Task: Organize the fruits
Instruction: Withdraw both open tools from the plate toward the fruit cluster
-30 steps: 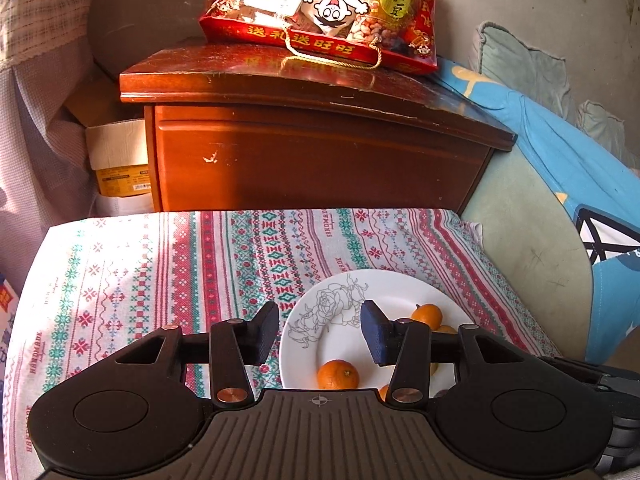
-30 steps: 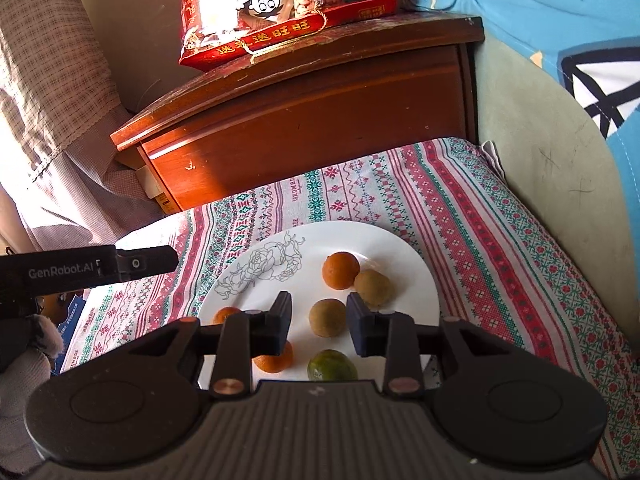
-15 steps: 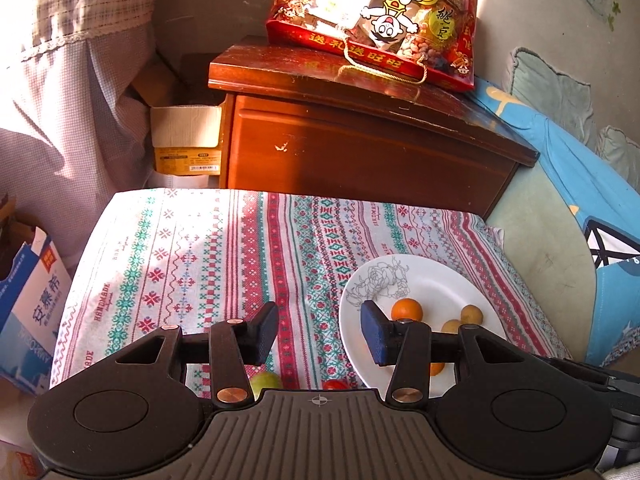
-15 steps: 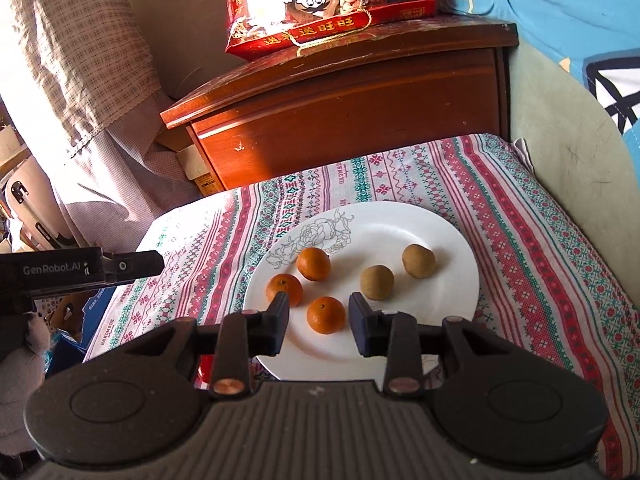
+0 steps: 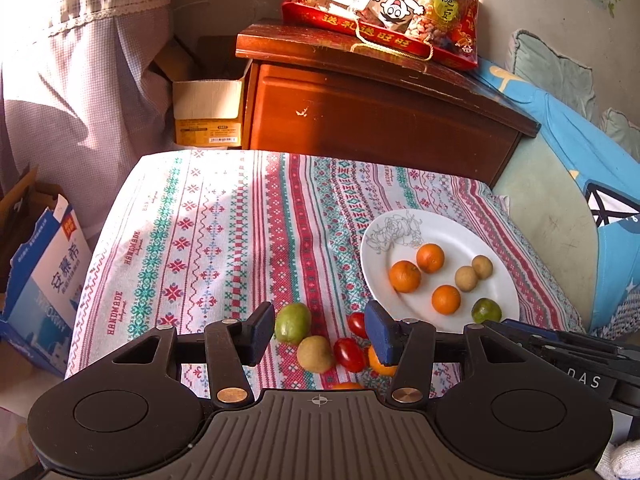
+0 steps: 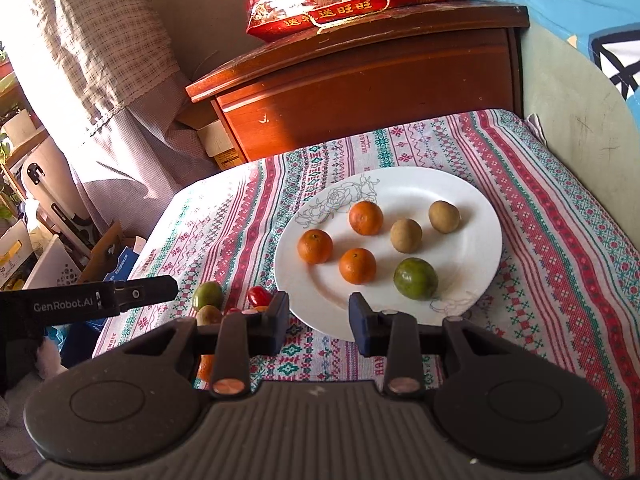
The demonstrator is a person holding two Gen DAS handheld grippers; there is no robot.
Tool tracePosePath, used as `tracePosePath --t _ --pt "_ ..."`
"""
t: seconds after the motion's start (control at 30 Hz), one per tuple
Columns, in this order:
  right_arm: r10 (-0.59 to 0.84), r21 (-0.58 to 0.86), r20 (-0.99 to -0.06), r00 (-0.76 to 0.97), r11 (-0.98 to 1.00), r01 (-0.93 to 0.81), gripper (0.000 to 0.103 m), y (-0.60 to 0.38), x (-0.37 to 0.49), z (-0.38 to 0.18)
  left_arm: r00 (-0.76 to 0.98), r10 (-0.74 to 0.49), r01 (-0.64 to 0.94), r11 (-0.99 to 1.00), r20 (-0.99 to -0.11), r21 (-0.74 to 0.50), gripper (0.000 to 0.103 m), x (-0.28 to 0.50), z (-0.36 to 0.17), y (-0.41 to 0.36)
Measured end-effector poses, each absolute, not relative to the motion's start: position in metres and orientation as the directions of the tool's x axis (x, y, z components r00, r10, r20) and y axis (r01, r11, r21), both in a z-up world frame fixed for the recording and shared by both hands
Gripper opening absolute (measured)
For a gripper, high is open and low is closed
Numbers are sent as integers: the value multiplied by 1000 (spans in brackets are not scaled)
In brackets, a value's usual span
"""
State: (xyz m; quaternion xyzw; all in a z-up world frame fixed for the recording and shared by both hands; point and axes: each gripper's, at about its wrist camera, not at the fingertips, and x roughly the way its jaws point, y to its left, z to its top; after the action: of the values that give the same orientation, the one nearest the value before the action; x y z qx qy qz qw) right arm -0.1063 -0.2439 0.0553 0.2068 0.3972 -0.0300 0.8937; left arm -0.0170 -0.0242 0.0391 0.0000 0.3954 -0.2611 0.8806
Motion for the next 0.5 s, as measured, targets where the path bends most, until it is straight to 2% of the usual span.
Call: tracePosePath --t 0.5 --pt "135 352 -746 652 911 214 35 -226 -117 42 493 -464 544 824 -736 -155 48 -50 6 -27"
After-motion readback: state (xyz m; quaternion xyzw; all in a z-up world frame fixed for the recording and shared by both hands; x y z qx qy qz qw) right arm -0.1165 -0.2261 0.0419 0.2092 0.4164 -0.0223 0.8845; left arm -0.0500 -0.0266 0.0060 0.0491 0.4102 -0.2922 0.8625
